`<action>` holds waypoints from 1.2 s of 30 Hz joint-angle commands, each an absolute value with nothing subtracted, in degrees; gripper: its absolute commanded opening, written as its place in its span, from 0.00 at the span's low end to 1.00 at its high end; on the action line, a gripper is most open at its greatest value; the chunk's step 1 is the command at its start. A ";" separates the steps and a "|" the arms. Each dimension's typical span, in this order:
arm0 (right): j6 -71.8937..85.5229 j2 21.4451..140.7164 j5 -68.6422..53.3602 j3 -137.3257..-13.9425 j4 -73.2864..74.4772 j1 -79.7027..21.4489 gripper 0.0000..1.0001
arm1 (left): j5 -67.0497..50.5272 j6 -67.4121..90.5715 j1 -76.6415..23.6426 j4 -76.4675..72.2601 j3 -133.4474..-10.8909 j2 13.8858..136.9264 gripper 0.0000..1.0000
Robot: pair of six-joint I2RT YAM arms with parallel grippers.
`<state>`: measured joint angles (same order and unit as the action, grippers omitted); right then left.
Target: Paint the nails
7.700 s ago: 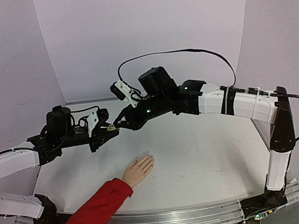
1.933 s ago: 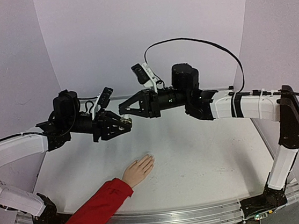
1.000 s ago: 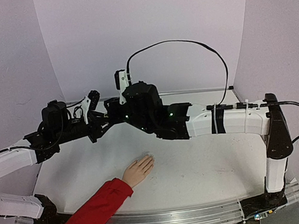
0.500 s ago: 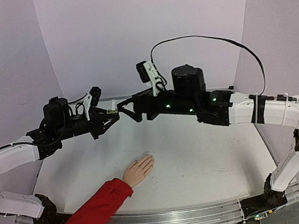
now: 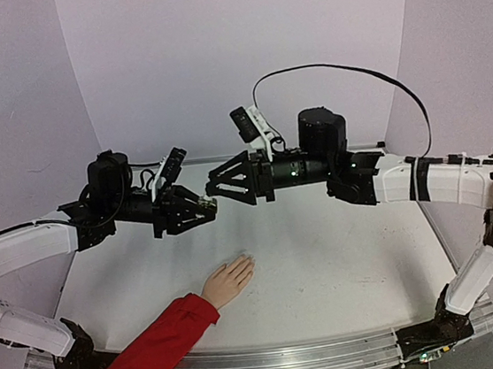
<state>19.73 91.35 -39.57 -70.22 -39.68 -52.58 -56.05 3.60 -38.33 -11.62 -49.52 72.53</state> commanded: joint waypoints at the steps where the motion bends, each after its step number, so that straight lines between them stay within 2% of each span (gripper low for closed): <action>1: 22.16 95.16 -45.91 -75.37 -45.17 -51.56 0.57 | -61.48 4.65 -38.93 -15.12 -52.82 72.67 0.00; 4: 22.61 96.91 -47.64 -77.11 -45.47 -51.55 0.53 | -62.00 4.66 -39.12 -15.12 -52.88 72.64 0.00; 12: 24.42 98.64 -50.01 -77.92 -49.27 -51.59 0.26 | -61.46 4.41 -39.37 -15.12 -52.73 72.44 0.00; 19: 24.70 100.28 -50.66 -77.58 -50.12 -51.66 0.13 | -58.43 4.01 -39.35 -15.20 -52.34 71.84 0.00; 24: 24.61 100.33 -48.59 -76.81 -50.27 -51.83 0.00 | -51.56 3.39 -39.29 -15.21 -51.25 69.98 0.00; 27: 24.90 100.73 -44.78 -75.94 -50.10 -52.32 0.00 | -41.72 2.52 -39.20 -15.21 -49.62 67.77 0.00; 30: 25.30 101.72 -36.44 -75.97 -47.84 -53.93 0.00 | -27.95 0.16 -39.22 -15.00 -47.67 65.47 0.00; 32: 24.86 102.81 -25.36 -77.67 -42.38 -55.90 0.00 | -18.38 -2.34 -39.23 -14.79 -46.38 63.70 0.00; 36: 23.23 108.75 15.42 -91.40 -20.67 -65.67 0.00 | -7.94 -4.17 -39.23 -14.42 -45.04 61.55 0.00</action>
